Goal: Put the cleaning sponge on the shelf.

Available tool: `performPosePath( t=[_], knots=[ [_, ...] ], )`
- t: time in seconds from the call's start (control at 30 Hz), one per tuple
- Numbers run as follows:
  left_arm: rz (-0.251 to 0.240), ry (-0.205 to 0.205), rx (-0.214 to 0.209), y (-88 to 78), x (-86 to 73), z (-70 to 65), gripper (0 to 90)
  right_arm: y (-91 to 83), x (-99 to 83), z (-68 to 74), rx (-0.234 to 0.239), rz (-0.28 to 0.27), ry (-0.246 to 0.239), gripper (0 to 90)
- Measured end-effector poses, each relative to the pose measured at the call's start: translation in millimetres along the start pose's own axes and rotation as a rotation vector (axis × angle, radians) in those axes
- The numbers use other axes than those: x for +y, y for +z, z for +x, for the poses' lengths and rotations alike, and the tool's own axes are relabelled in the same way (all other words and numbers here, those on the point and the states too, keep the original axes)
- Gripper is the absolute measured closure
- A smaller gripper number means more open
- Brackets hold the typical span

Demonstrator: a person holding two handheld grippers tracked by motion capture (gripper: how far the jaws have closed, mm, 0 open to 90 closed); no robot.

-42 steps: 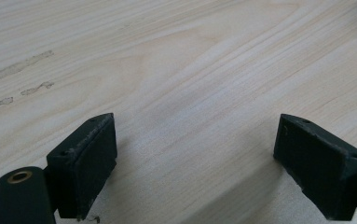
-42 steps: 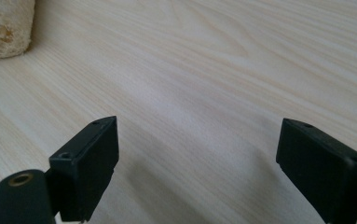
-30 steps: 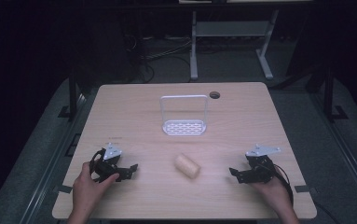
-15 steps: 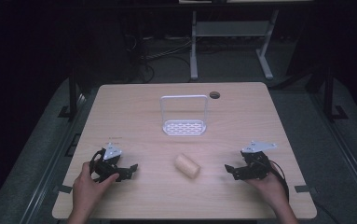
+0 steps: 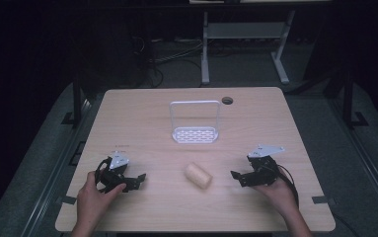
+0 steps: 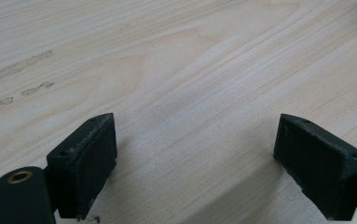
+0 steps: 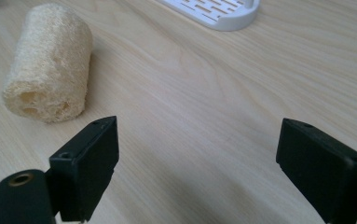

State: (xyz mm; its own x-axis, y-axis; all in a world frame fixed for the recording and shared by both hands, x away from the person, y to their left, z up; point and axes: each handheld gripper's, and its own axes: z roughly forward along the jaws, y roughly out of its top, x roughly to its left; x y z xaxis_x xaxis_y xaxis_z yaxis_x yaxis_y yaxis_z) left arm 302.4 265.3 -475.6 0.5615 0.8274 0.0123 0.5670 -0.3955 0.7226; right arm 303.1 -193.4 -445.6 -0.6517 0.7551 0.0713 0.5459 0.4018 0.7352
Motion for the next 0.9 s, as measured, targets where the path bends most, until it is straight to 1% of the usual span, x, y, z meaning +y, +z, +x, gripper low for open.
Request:
performPosePath(
  t=[0.4,0.67,0.9],
  knots=[
    [0.000,0.000,0.000,0.0,0.0,0.0,12.6,7.3,14.5,7.5,0.025,-0.008,-0.024,12.8],
    [0.000,0.000,0.000,0.0,0.0,0.0,12.7,11.2,22.3,12.1,0.039,-0.013,-0.030,12.8],
    [0.000,-0.001,0.000,0.0,0.0,-0.1,12.6,15.8,31.2,17.5,0.057,-0.025,-0.043,12.9]
  ],
)
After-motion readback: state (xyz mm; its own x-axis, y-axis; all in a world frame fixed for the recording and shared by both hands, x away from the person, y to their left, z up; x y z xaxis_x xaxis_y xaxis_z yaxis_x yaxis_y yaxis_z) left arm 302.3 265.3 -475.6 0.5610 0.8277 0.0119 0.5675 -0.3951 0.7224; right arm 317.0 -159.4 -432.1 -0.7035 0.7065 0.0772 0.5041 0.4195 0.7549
